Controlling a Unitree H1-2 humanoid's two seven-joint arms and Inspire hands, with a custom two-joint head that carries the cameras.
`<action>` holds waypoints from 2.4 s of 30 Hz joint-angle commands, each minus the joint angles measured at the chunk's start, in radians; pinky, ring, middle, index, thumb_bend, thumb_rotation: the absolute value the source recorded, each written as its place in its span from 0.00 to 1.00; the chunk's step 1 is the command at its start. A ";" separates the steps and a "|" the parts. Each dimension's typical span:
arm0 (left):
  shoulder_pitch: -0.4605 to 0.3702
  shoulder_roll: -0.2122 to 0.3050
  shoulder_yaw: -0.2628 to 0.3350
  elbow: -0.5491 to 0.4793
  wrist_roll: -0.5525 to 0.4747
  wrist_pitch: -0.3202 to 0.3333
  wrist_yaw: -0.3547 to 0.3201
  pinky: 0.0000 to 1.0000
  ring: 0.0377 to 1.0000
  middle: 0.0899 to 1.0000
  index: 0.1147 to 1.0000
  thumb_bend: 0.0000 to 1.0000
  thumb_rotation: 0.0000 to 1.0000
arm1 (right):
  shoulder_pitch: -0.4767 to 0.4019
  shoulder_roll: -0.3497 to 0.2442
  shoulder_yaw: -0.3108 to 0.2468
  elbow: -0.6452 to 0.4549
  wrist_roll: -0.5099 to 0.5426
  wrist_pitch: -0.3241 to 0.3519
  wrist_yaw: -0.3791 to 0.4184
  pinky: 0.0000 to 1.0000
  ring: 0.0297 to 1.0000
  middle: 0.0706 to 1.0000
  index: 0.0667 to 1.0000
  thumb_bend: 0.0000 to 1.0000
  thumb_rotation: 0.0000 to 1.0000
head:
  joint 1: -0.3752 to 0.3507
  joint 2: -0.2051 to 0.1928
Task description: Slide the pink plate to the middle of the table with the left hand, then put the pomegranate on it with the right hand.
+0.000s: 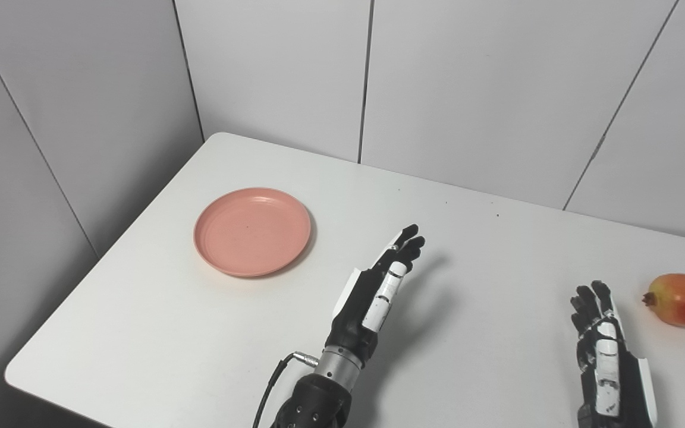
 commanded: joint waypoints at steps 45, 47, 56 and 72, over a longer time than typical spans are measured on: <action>-0.236 0.155 0.290 -0.022 -0.060 0.037 0.073 0.91 0.87 0.85 0.83 0.63 1.00 | 0.013 0.019 -0.004 -0.006 -0.030 -0.037 -0.002 0.99 0.94 0.93 0.94 0.41 0.92 | 0.004 -0.012; -0.250 0.178 0.310 -0.001 -0.081 0.045 0.064 0.93 0.88 0.86 0.85 0.64 1.00 | 0.013 0.022 -0.004 -0.007 -0.034 -0.036 -0.005 0.99 0.94 0.93 0.94 0.41 0.92 | 0.004 -0.014; -0.321 0.232 0.360 0.090 -0.113 0.054 0.078 0.89 0.85 0.83 0.83 0.67 1.00 | 0.007 0.022 -0.006 0.011 -0.035 -0.051 -0.005 0.98 0.94 0.93 0.94 0.39 0.91 | 0.006 -0.022; -0.341 0.368 0.388 0.197 -0.086 0.040 0.080 0.87 0.82 0.79 0.79 0.73 1.00 | 0.008 0.030 -0.003 0.014 -0.043 -0.051 -0.011 0.99 0.95 0.93 0.95 0.39 0.91 | 0.021 -0.022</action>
